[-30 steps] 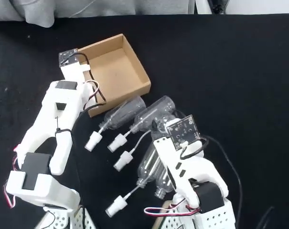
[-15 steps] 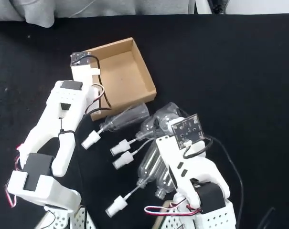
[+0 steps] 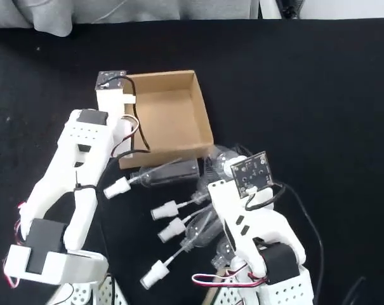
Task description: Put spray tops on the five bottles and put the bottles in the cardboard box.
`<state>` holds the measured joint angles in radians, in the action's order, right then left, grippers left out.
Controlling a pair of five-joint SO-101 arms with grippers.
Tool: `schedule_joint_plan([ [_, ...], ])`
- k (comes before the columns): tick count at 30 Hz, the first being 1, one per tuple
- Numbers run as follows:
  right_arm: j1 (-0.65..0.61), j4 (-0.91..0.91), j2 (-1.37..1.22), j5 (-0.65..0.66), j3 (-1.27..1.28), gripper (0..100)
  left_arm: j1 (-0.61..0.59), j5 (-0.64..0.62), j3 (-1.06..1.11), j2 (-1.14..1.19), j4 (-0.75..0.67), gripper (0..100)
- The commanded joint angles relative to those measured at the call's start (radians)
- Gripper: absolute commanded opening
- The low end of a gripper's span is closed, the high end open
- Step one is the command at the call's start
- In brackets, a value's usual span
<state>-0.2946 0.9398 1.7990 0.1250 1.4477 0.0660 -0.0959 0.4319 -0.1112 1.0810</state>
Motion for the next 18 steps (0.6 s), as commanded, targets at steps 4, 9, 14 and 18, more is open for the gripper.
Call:
schedule_joint_plan([
  [4, 0.029, -0.005, 0.101, -0.009, -0.073, 15.2, -0.022, 0.014, -0.018, -0.069, -0.002, 22],
  [9, 0.029, -0.005, 0.101, -0.009, -0.073, 15.2, -0.073, -0.066, -0.031, -0.071, 0.023, 34],
  [14, 0.029, -0.005, 0.101, -0.009, -0.071, 15.2, -0.076, -0.061, -0.102, -0.071, 0.121, 32],
  [18, 0.029, -0.005, 0.101, -0.009, -0.068, 15.2, -0.091, -0.066, -0.127, -0.071, 0.152, 32],
])
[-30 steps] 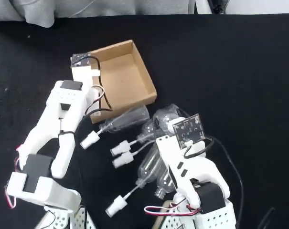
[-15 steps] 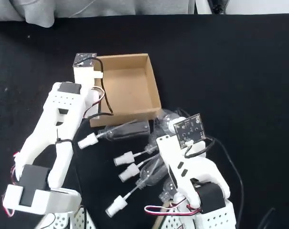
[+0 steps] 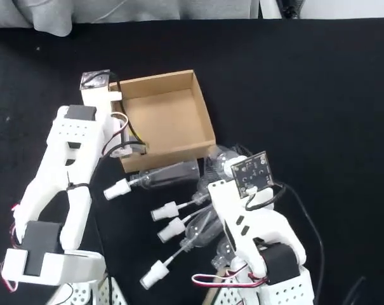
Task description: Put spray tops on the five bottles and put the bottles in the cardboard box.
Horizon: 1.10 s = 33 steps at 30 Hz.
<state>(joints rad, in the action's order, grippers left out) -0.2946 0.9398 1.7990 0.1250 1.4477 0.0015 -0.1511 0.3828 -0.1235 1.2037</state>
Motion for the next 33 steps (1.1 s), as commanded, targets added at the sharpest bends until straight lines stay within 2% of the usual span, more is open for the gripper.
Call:
schedule_joint_plan([
  [1, 0.029, -0.005, 0.101, -0.009, -0.068, 15.2, -0.036, -0.011, -0.085, -0.058, 0.029, 32],
  [9, 0.029, -0.005, 0.101, -0.009, -0.067, 15.2, -0.094, -0.012, -0.137, -0.069, 0.068, 32],
  [13, 0.029, -0.005, 0.101, -0.009, -0.067, 15.2, -0.093, -0.012, -0.191, -0.163, 0.153, 32],
  [22, 0.029, -0.002, 0.101, -0.009, -0.067, 15.2, -0.116, -0.012, -0.157, -0.307, 0.163, 31],
  [29, 0.029, -0.002, 0.101, -0.008, -0.067, 15.2, -0.259, -0.005, -0.153, -0.307, 0.164, 7],
  [33, 0.029, -0.005, 0.101, -0.005, -0.073, 15.1, -0.320, -0.003, -0.105, -0.307, 0.160, 3],
])
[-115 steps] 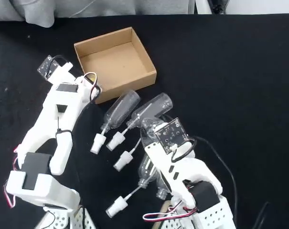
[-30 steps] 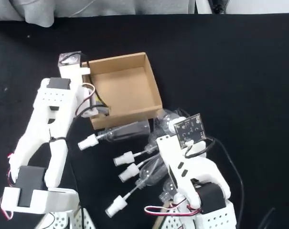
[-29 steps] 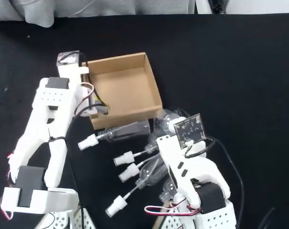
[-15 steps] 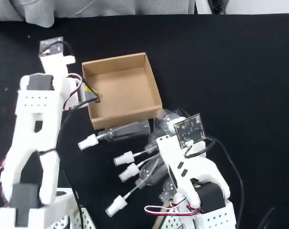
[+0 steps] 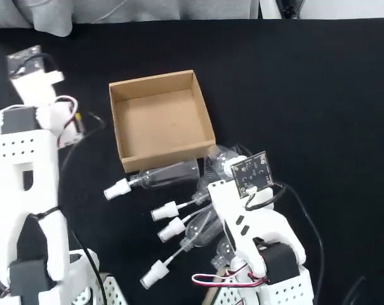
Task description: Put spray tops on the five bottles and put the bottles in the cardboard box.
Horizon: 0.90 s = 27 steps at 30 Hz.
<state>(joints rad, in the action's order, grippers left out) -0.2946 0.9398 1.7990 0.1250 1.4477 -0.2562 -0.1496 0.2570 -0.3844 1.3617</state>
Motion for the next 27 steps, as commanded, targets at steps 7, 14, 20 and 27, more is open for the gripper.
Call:
schedule_joint_plan([
  [7, 0.029, -0.003, 0.099, 0.000, -0.120, 7.5, -0.116, -0.003, 0.174, -0.063, -0.084, 3],
  [14, 0.025, -0.005, 0.048, 0.046, -0.163, 7.5, -0.124, -0.011, 0.453, -0.226, -0.285, 3],
  [20, 0.023, -0.005, -0.211, 0.043, -0.355, 7.5, -0.124, -0.014, 0.619, -0.324, -0.456, 3],
  [27, 0.021, -0.005, -0.467, 0.040, -0.553, 7.5, -0.124, -0.014, 0.654, -0.327, -0.496, 3],
])
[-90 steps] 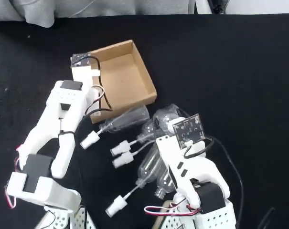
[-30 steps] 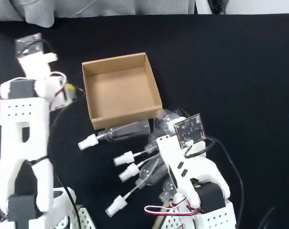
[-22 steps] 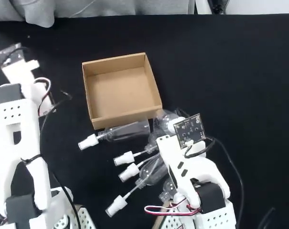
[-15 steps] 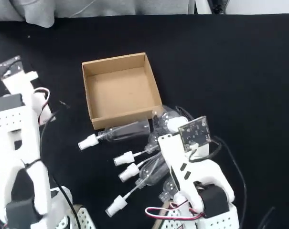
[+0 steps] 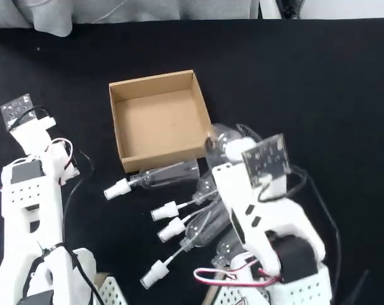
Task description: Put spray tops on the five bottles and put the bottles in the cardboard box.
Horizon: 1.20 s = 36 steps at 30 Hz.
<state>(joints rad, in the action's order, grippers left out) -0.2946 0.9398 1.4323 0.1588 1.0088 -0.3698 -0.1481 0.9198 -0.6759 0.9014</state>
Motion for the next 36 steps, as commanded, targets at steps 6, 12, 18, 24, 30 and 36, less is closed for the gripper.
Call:
schedule_joint_plan([
  [6, 0.020, -0.005, -0.240, 0.006, -0.214, 7.5, -0.012, -0.015, 0.071, -0.046, -0.141, 3],
  [12, -0.083, -0.005, -0.366, 0.006, -0.308, 7.5, -0.012, -0.015, 0.125, -0.044, -0.212, 3],
  [18, -0.141, -0.006, -0.515, 0.006, -0.410, 7.5, -0.012, -0.017, 0.157, -0.044, -0.259, 3],
  [24, -0.169, -0.006, -0.651, 0.006, -0.515, 7.5, -0.010, -0.017, 0.156, -0.044, -0.258, 3],
  [30, -0.213, -0.080, -0.783, -0.031, -0.578, 7.5, -0.039, -0.017, 0.153, -0.040, -0.259, 3],
  [36, -0.250, -0.126, -0.926, -0.049, -0.653, 7.5, -0.087, -0.072, 0.156, -0.037, -0.259, 3],
])
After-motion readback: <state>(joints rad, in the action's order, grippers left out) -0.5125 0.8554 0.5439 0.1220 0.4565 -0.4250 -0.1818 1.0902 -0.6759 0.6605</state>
